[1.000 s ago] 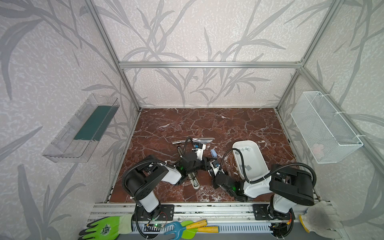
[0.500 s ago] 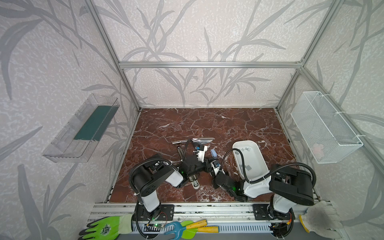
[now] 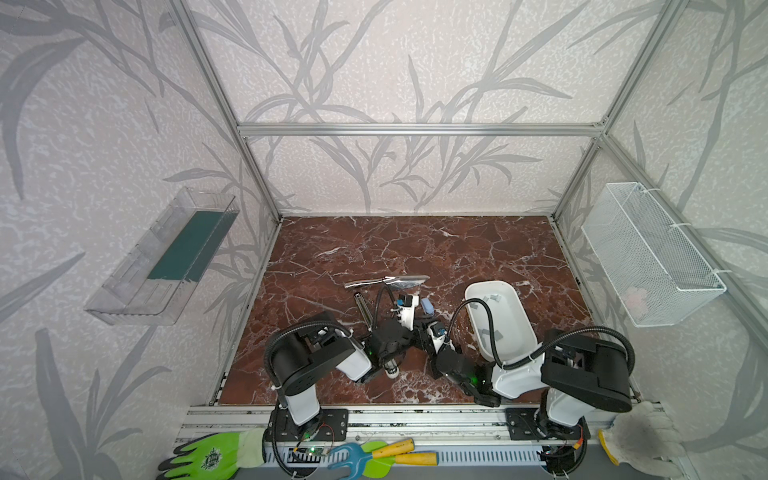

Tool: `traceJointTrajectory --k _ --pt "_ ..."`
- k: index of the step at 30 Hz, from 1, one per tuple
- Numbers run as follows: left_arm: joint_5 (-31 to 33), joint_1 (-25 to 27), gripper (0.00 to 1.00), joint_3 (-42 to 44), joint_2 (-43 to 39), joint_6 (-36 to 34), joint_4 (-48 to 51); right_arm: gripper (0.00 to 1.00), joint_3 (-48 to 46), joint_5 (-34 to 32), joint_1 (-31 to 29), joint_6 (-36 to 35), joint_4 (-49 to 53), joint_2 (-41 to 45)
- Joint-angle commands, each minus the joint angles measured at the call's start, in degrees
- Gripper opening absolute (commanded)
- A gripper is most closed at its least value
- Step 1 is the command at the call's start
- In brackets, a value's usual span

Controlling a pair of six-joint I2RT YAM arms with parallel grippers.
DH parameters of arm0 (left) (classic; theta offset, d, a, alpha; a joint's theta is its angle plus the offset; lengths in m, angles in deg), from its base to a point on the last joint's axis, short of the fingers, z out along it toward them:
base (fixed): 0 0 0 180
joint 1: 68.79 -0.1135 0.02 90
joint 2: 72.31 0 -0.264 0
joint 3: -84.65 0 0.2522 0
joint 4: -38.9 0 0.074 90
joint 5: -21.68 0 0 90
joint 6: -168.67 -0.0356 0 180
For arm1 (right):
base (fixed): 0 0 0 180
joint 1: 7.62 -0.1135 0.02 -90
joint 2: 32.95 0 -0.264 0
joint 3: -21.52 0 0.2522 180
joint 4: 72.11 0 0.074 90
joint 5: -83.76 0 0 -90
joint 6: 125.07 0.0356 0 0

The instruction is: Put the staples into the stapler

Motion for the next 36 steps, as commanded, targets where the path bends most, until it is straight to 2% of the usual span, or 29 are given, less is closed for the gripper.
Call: traceJointTrajectory --k 1,5,10,15,28,31,36 --pt "-9.73 6.22 0.39 2.35 4.82 -2.58 -6.24 0.21 0.67 1.28 0.89 -0.68 -4.64 -0.47" --pt "-11.08 8.12 0.35 0.9 8.62 -0.58 -6.91 0.19 0.5 1.75 0.9 -0.86 -5.66 -0.93" --pt "-8.56 8.55 0.35 1.58 7.9 -0.31 -6.9 0.19 -0.08 1.04 0.88 -1.06 -5.42 0.24" --pt "-8.82 8.56 0.35 0.86 9.44 0.85 -6.76 0.21 -0.04 1.04 0.9 -1.16 -4.64 1.05" --pt "-7.95 7.9 0.35 0.67 6.74 -0.87 -0.51 0.47 -1.0 -0.33 0.89 -2.11 -1.21 7.22" --pt "-8.62 7.88 0.37 0.49 7.63 -0.6 -1.54 0.5 -1.16 -0.61 0.9 -2.49 -0.5 8.76" --pt "-8.63 7.7 0.45 0.64 6.68 -1.03 -1.69 0.53 -1.83 -1.67 0.93 -2.76 1.61 11.07"
